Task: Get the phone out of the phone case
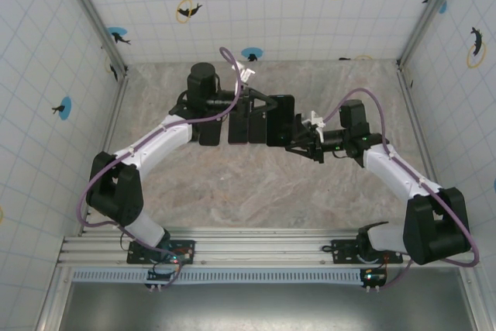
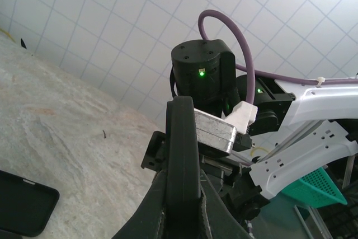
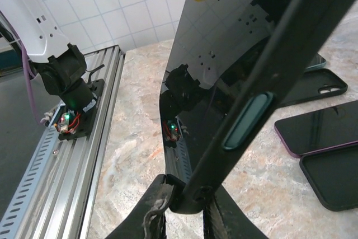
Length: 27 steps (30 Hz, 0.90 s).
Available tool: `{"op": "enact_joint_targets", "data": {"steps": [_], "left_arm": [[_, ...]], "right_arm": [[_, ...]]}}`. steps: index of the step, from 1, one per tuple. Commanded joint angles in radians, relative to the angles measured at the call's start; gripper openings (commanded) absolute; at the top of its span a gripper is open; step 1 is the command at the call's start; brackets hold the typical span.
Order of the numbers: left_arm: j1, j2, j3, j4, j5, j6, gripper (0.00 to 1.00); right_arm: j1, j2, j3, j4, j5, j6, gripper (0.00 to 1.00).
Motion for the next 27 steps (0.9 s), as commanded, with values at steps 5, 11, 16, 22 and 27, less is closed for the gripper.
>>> {"op": "enact_joint_targets", "data": {"steps": [5, 11, 16, 22, 27], "left_arm": [[0.002, -0.045, -0.008, 0.094, 0.082, -0.076, 0.00], [-0.002, -0.041, -0.006, 0.114, 0.117, -0.120, 0.00], [-0.008, -0.035, -0.002, 0.118, 0.141, -0.153, 0.00], [-0.022, -0.024, 0.004, 0.141, 0.171, -0.208, 0.00], [-0.030, -0.029, 0.001, 0.139, 0.176, -0.211, 0.00]], "right_arm": [[0.010, 0.003, 0.053, -0.043, 0.058, -0.088, 0.18], [0.026, -0.006, 0.077, -0.056, 0.151, -0.160, 0.18], [0.044, -0.020, 0.080, 0.006, 0.209, -0.155, 0.17], [0.067, -0.039, 0.065, 0.065, 0.332, -0.199, 0.18], [0.067, -0.063, 0.045, 0.179, 0.337, -0.136, 0.18]]}}
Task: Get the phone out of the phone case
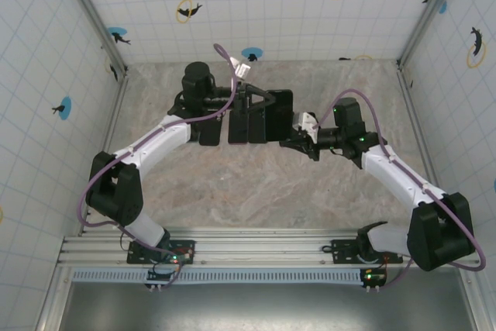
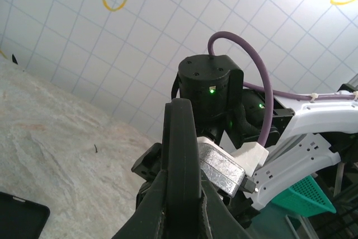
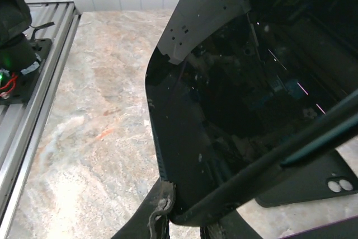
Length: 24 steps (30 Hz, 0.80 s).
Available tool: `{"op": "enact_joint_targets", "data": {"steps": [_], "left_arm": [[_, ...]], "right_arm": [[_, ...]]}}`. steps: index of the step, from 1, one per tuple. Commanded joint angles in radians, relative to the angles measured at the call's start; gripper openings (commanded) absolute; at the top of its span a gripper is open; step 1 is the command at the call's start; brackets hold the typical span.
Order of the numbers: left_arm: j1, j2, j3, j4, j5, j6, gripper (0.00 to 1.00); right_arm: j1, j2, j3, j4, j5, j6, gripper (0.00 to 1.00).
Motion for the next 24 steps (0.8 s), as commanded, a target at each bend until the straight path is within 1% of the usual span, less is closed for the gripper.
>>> {"op": "enact_joint_targets", "data": {"steps": [1, 5, 8, 15, 18, 21, 24], "left_arm": [[-0.045, -0.028, 0.014, -0.012, 0.148, -0.090, 0.00], [-0.055, -0.019, 0.020, -0.013, 0.159, -0.099, 0.00], [-0.061, -0.017, 0.025, -0.010, 0.170, -0.107, 0.00], [-0.062, -0.017, 0.033, -0.006, 0.187, -0.118, 0.00], [-0.061, -0.013, 0.040, -0.005, 0.197, -0.127, 0.00], [-0.061, -0.011, 0.043, -0.007, 0.201, -0.127, 0.00], [-0.061, -0.007, 0.039, -0.008, 0.190, -0.123, 0.00]], "right_arm": [[-0.007, -0.024, 0.012, 0.190, 0.086, 0.031, 0.18], [-0.008, -0.026, 0.012, 0.199, 0.079, 0.048, 0.18], [-0.007, -0.026, 0.010, 0.199, 0.097, 0.030, 0.18], [-0.004, -0.047, -0.007, 0.199, 0.187, -0.049, 0.14], [-0.002, -0.060, -0.017, 0.199, 0.230, -0.077, 0.14], [-0.002, -0.079, -0.035, 0.259, 0.257, -0.073, 0.14], [-0.005, -0.078, -0.032, 0.262, 0.236, -0.053, 0.15]]}}
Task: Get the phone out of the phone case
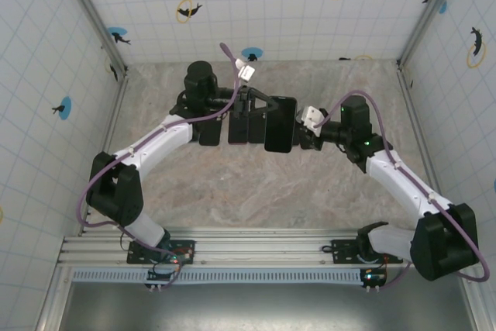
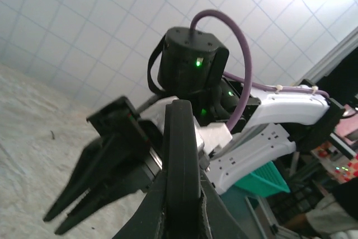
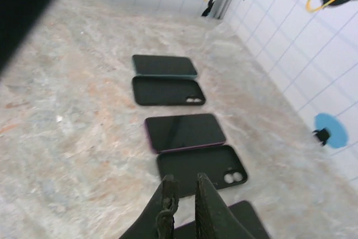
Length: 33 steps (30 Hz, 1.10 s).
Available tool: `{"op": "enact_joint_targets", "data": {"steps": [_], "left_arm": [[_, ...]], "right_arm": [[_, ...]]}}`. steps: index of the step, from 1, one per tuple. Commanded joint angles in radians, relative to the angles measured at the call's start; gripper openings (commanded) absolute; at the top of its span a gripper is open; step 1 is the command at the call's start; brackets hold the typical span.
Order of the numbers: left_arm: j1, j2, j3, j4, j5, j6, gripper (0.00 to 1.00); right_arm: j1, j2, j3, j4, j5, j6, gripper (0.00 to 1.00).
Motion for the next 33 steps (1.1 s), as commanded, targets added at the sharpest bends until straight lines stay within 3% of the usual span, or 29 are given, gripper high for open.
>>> {"op": "enact_joint_targets", "data": {"steps": [1, 6, 10, 13, 18, 25, 28, 33], "left_arm": [[-0.035, -0.005, 0.016, 0.004, 0.072, -0.023, 0.00], [-0.030, 0.002, 0.029, 0.002, 0.004, -0.012, 0.00], [-0.019, -0.002, 0.038, -0.013, -0.073, -0.014, 0.00], [-0.015, -0.006, 0.041, -0.019, -0.164, -0.052, 0.00], [-0.013, 0.006, 0.020, 0.025, -0.303, -0.235, 0.00], [-0.016, -0.008, -0.040, 0.095, -0.457, -0.420, 0.00], [-0.015, -0.015, -0.065, 0.132, -0.498, -0.473, 0.00], [-0.015, -0.011, -0.085, 0.177, -0.518, -0.516, 0.00]], "right_arm": [[0.004, -0.011, -0.005, 0.093, 0.019, 0.017, 0.16], [-0.014, -0.016, -0.013, 0.095, -0.036, 0.112, 0.22], [-0.068, -0.043, -0.057, 0.154, -0.069, 0.290, 0.33], [-0.123, -0.065, -0.110, 0.257, -0.091, 0.524, 0.38], [-0.197, -0.096, -0.232, 0.499, -0.100, 0.971, 0.43], [-0.206, -0.115, -0.405, 0.910, -0.022, 1.512, 0.46], [-0.191, -0.122, -0.441, 0.994, 0.009, 1.612, 0.46], [-0.144, -0.133, -0.451, 1.000, 0.040, 1.642, 0.45]]}}
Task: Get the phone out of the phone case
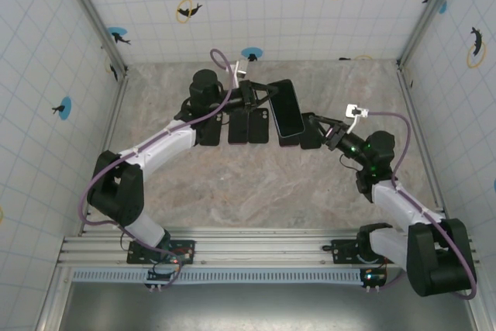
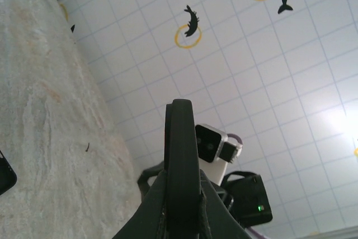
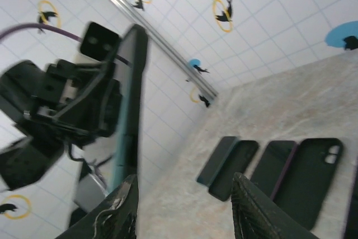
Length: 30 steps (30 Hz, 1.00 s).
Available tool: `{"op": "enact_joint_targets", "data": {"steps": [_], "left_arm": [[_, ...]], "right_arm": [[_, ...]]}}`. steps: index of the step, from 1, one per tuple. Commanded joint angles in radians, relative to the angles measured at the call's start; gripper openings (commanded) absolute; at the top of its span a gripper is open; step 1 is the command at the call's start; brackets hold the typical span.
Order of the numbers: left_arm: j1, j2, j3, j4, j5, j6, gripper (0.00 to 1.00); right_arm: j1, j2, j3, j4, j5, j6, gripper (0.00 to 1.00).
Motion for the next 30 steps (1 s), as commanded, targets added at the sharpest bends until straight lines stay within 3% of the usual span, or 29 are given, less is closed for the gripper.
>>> {"op": "enact_joint_targets", "data": {"steps": [1, 12, 30], "left_arm": [[0.004, -0.011, -0.007, 0.146, -0.031, -0.093, 0.00], [0.004, -0.018, -0.028, 0.231, -0.010, -0.143, 0.00], [0.004, -0.026, -0.059, 0.231, -0.030, -0.145, 0.00]], "right_arm": [[0.031, -0.015, -0.009, 0.101, 0.029, 0.090, 0.45], [0.055, 0.004, -0.005, 0.106, 0.031, 0.081, 0.38], [0.056, 0.005, 0.002, 0.176, 0.035, 0.134, 0.39]]}}
